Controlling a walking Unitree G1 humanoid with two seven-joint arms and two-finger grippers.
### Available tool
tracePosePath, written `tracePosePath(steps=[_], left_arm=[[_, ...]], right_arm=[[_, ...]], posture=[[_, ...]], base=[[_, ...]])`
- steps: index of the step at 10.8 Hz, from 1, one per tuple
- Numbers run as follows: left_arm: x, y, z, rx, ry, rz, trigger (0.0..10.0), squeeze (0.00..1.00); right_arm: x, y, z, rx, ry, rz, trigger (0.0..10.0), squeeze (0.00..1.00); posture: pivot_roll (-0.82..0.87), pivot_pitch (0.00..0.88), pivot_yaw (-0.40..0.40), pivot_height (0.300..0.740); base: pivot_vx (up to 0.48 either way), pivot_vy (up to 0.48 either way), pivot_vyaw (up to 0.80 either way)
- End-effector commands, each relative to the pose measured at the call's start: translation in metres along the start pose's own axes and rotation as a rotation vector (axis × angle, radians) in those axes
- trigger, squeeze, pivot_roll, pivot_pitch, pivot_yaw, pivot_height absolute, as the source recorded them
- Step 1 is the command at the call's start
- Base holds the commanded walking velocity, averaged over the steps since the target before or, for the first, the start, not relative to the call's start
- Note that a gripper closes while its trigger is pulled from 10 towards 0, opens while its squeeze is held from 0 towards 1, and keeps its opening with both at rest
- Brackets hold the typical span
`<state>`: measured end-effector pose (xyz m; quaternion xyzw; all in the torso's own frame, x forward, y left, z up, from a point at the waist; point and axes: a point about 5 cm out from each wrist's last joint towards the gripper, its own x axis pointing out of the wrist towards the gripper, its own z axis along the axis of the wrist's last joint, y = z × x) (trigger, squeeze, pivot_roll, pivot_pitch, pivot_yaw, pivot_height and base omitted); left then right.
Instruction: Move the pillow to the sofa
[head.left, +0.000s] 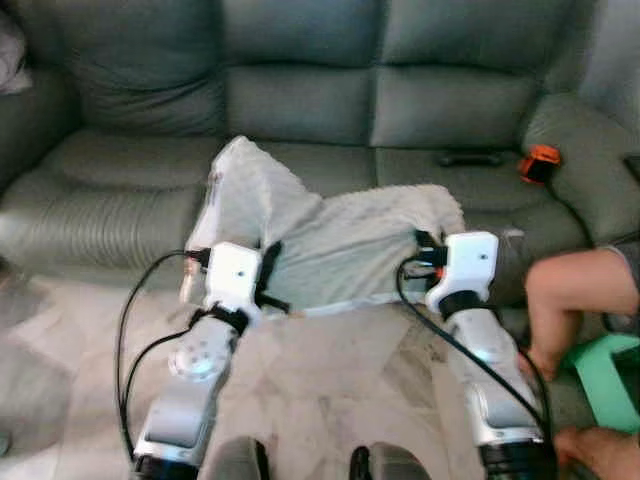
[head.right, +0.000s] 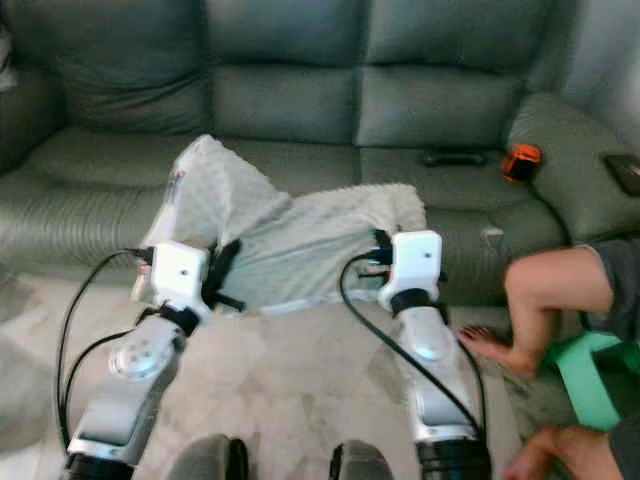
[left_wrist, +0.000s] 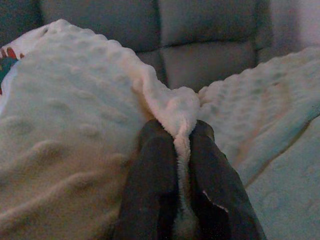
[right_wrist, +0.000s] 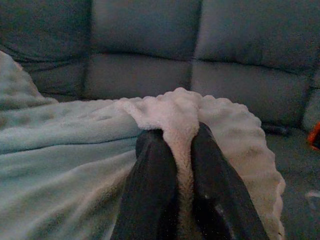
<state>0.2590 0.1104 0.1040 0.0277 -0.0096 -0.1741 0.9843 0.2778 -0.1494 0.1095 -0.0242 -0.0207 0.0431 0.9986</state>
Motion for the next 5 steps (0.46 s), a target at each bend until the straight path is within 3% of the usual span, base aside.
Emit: tracePosePath(steps=[1, 3, 5], left_arm=[[0.0006, -0.0009, 0.0020, 0.013, -0.013, -0.004, 10.0, 0.00], [0.0011, -0.0006, 0.0018, 0.010, -0.021, -0.014, 10.0, 0.00], [0.0001, -0.0019, 0.0010, -0.002, -0.019, -0.028, 10.0, 0.00]], right_arm=[[0.0000, -0.0044, 0.0054, 0.008, -0.036, -0.020, 10.0, 0.00], [0.0004, -0.0016, 0.0082, 0.011, -0.061, 0.000, 10.0, 0.00], [0.0021, -0.0027, 0.0072, 0.002, -0.057, -0.020, 10.0, 0.00]], posture=[[-0.02, 0.070, -0.014, 0.740], [-0.01, 0.060, -0.009, 0.740], [-0.02, 0.053, -0.003, 0.740]], base=[[0.000, 0.000, 0.00], [0.000, 0.000, 0.00], [0.321, 0.000, 0.00]])
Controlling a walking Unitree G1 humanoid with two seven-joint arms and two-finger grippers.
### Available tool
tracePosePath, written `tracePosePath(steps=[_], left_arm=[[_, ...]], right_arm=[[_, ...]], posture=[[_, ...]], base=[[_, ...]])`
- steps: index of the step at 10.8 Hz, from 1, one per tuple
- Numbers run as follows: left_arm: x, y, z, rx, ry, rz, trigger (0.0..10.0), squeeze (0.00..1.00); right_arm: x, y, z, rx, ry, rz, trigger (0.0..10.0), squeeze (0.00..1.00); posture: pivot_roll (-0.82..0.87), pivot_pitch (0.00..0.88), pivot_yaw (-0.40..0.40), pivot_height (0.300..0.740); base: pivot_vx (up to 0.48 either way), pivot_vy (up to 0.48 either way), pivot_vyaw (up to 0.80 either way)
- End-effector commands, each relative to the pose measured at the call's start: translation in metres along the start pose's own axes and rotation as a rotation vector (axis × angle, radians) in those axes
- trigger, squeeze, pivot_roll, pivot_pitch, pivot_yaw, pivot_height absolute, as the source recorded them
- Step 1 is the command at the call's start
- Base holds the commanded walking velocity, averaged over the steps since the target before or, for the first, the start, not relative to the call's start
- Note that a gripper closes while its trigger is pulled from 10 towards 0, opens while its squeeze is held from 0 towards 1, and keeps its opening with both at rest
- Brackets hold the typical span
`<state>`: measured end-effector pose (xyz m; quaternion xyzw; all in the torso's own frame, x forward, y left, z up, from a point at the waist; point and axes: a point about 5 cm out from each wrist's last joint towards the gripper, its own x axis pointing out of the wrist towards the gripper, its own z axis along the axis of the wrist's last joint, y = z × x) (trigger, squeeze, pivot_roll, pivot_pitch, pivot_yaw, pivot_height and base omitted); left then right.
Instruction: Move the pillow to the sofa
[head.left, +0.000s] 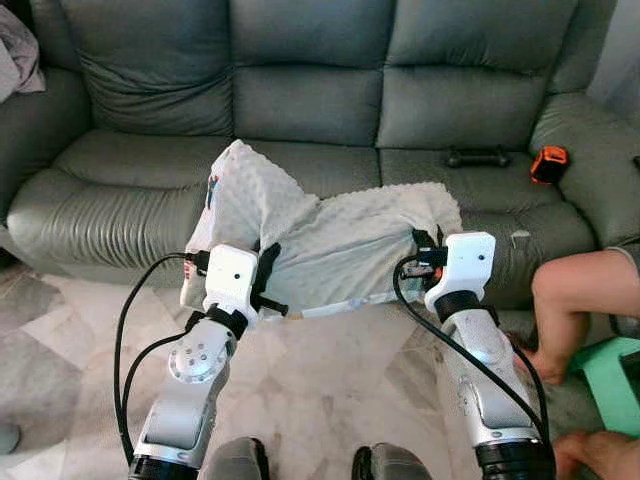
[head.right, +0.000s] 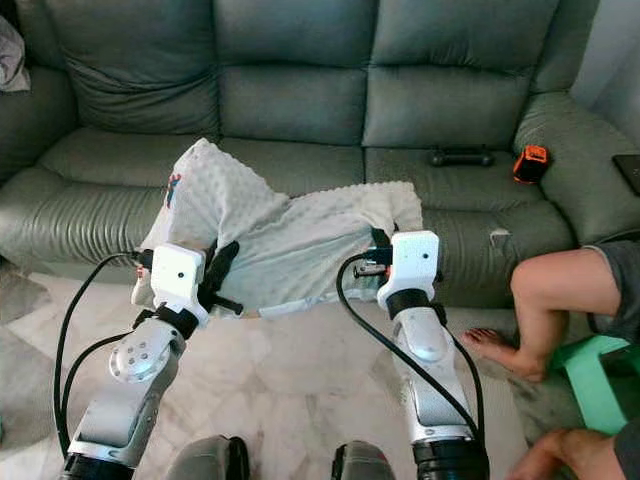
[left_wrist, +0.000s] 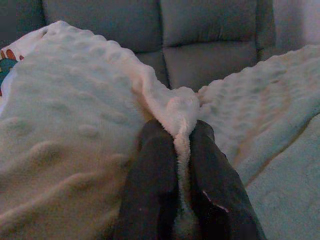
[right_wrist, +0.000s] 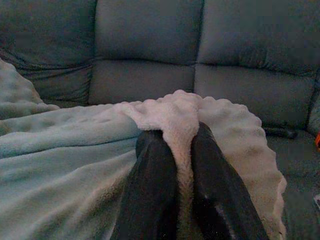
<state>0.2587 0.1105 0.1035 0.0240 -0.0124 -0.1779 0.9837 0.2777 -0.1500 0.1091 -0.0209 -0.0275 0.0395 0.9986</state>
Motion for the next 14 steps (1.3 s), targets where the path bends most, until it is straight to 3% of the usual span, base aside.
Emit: tracePosePath(steps=[1, 6, 14], left_arm=[[0.0004, -0.0022, 0.0020, 0.007, -0.018, -0.025, 10.0, 0.00], [0.0045, -0.0016, 0.0035, 0.002, -0.023, -0.023, 10.0, 0.00], [0.0073, -0.0029, 0.0014, 0.007, -0.003, -0.019, 10.0, 0.00]], right_arm=[[0.0025, -0.0018, 0.0069, 0.008, -0.038, -0.015, 10.0, 0.00], [0.0021, -0.0018, 0.0072, 0.032, -0.040, -0.022, 10.0, 0.00], [0.0001, -0.0034, 0.0054, 0.027, -0.028, -0.036, 10.0, 0.00]], posture=[[-0.02, 0.052, -0.001, 0.740], [-0.02, 0.065, -0.004, 0.740], [-0.03, 0.073, -0.003, 0.740]], base=[[0.420, 0.000, 0.00], [0.456, 0.000, 0.00], [0.311, 0.359, 0.00]])
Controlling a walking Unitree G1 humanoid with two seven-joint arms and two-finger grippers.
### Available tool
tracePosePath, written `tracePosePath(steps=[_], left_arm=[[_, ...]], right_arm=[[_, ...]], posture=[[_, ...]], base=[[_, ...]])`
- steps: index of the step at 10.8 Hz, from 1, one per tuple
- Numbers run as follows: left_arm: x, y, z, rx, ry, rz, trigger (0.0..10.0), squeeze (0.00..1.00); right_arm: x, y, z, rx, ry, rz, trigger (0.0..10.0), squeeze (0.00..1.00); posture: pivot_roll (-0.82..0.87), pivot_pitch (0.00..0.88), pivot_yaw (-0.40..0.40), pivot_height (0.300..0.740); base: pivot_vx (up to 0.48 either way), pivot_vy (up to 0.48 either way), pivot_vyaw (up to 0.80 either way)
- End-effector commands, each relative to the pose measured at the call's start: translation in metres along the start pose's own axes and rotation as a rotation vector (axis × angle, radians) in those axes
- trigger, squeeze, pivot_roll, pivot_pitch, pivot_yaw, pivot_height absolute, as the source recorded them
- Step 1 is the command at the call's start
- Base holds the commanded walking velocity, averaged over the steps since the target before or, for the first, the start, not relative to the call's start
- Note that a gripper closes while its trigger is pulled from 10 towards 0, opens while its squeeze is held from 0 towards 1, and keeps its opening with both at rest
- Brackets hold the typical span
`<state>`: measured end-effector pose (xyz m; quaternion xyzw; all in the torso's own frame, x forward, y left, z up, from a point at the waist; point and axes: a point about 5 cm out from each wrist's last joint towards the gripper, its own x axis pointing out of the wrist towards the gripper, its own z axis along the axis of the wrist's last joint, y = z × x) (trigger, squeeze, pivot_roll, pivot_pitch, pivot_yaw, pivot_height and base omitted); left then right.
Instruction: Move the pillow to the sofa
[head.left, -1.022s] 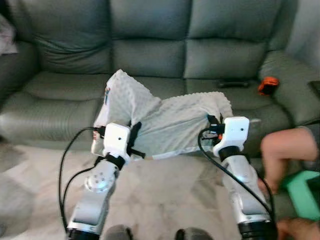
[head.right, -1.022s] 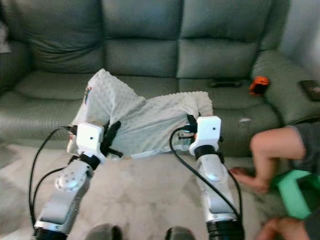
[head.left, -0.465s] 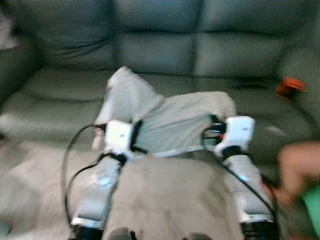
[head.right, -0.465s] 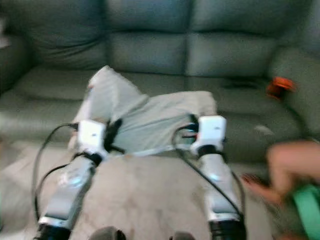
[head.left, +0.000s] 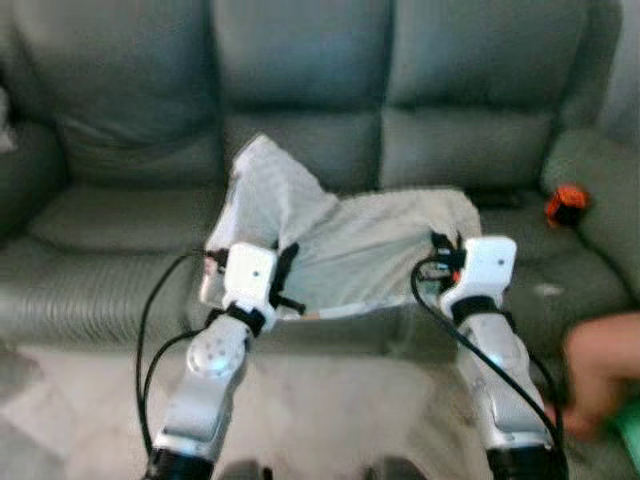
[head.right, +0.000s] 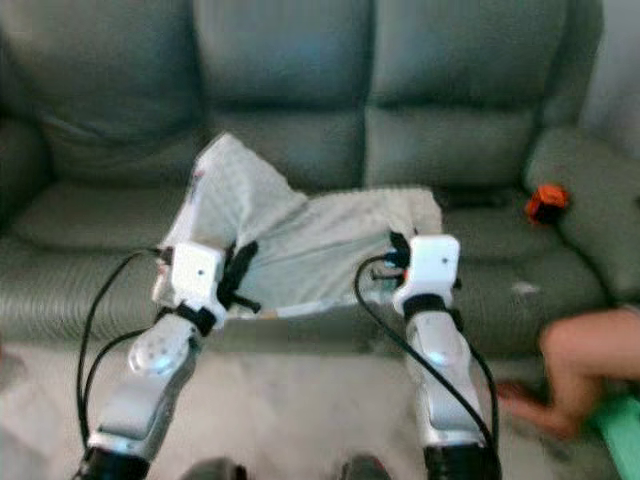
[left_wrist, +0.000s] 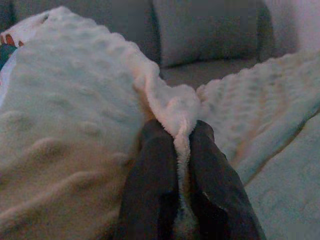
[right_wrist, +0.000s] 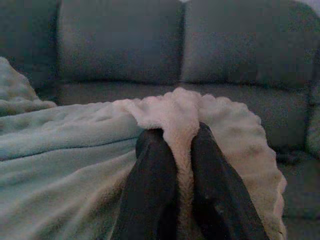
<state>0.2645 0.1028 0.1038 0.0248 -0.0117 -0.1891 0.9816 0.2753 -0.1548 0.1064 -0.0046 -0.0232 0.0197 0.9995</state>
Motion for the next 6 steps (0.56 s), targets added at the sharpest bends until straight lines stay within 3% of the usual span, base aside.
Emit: tracePosePath(steps=[1, 4, 6], left_arm=[[-0.0012, 0.0027, 0.0005, 0.006, -0.002, 0.004, 10.0, 0.00], [-0.0004, 0.0002, 0.0013, 0.024, -0.010, -0.009, 10.0, 0.00], [-0.0017, -0.0018, 0.0030, 0.035, -0.021, -0.020, 10.0, 0.00]], right_arm=[[0.0028, 0.0021, 0.0080, -0.004, -0.035, 0.004, 10.0, 0.00], [0.0022, 0.0016, 0.0060, -0.007, -0.026, 0.000, 10.0, 0.00], [0.0024, 0.0034, 0.0052, -0.004, -0.023, 0.002, 10.0, 0.00]], posture=[[-0.03, 0.076, -0.001, 0.740], [-0.03, 0.081, 0.000, 0.740], [-0.02, 0.084, -0.002, 0.740]], base=[[0.270, 0.398, 0.00], [0.086, 0.434, 0.00], [0.000, 0.000, 0.00]])
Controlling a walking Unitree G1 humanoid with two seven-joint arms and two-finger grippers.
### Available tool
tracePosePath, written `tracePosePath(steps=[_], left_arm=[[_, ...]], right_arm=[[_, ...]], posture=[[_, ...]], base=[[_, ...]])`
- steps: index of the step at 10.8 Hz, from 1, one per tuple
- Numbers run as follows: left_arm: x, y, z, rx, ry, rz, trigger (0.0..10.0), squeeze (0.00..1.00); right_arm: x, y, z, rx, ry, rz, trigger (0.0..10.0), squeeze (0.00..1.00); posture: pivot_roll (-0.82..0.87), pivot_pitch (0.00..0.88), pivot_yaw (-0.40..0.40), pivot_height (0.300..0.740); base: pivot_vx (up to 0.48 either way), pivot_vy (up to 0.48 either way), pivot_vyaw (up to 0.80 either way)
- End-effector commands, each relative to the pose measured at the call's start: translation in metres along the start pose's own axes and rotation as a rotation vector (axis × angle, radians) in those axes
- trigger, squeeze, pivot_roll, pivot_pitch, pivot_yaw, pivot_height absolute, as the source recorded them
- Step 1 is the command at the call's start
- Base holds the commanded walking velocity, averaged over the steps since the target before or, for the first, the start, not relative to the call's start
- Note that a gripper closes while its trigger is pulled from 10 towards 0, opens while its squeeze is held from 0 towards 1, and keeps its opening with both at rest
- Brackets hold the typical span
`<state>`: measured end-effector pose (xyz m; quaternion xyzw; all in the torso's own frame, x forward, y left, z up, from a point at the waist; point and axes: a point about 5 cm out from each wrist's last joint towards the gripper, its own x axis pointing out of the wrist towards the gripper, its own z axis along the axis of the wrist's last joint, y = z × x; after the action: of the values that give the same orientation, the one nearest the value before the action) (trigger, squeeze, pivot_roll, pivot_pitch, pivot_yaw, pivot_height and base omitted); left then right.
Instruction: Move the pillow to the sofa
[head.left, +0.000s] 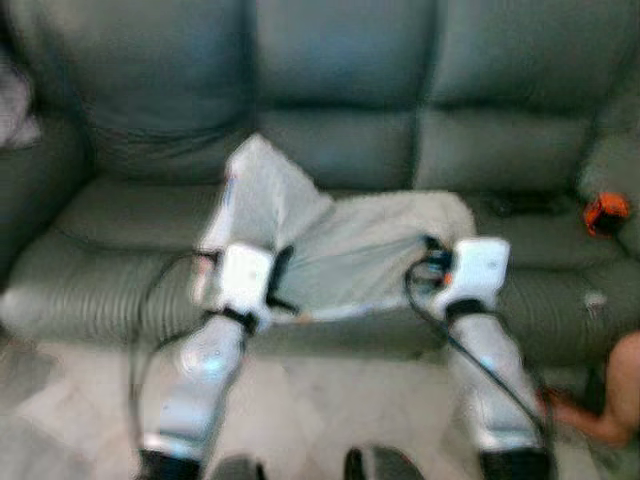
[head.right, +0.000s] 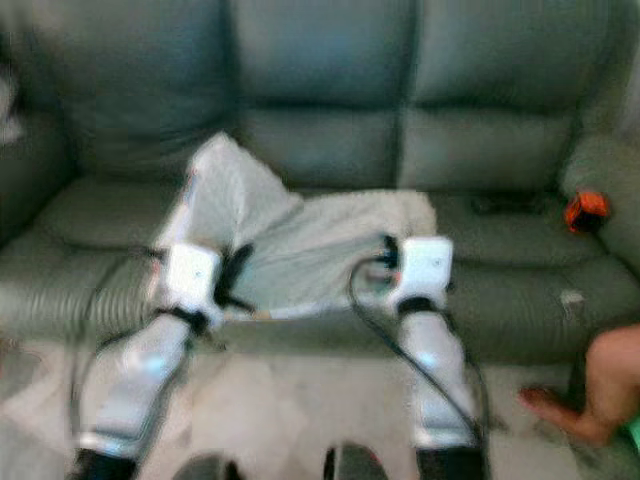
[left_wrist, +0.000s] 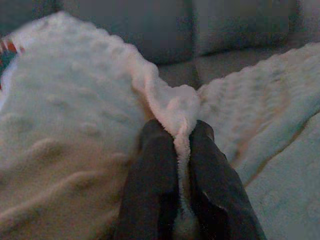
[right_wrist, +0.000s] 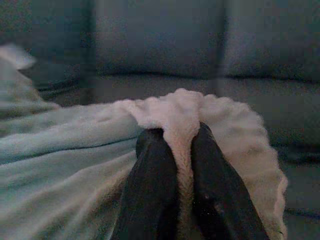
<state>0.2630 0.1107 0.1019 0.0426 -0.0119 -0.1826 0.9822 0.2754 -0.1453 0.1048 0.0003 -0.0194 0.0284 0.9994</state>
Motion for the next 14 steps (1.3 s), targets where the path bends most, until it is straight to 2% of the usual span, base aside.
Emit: tracePosePath(steps=[1, 3, 7, 14], left_arm=[[0.0019, -0.0081, 0.0067, -0.006, -0.037, -0.040, 10.0, 0.00], [0.0014, -0.0096, 0.0081, -0.018, -0.048, -0.057, 10.0, 0.00], [0.0008, -0.0106, 0.0087, -0.024, -0.058, -0.075, 10.0, 0.00], [-0.0020, -0.0100, 0.0067, -0.025, -0.049, -0.079, 10.0, 0.00]], right_arm=[[0.0021, -0.0056, 0.0064, -0.014, -0.028, -0.013, 10.0, 0.00], [0.0033, -0.0066, 0.0042, -0.007, -0.007, -0.021, 10.0, 0.00], [0.0027, -0.0065, 0.0051, -0.013, -0.015, -0.015, 10.0, 0.00], [-0.0002, -0.0066, 0.0008, -0.011, 0.011, -0.018, 10.0, 0.00]], posture=[[-0.02, 0.084, -0.003, 0.740], [-0.02, 0.086, -0.003, 0.740], [-0.02, 0.084, -0.004, 0.740], [-0.02, 0.096, -0.007, 0.740]], base=[[0.000, 0.000, 0.00], [0.000, 0.000, -0.40], [0.294, 0.000, 0.00], [0.461, 0.000, -0.12]])
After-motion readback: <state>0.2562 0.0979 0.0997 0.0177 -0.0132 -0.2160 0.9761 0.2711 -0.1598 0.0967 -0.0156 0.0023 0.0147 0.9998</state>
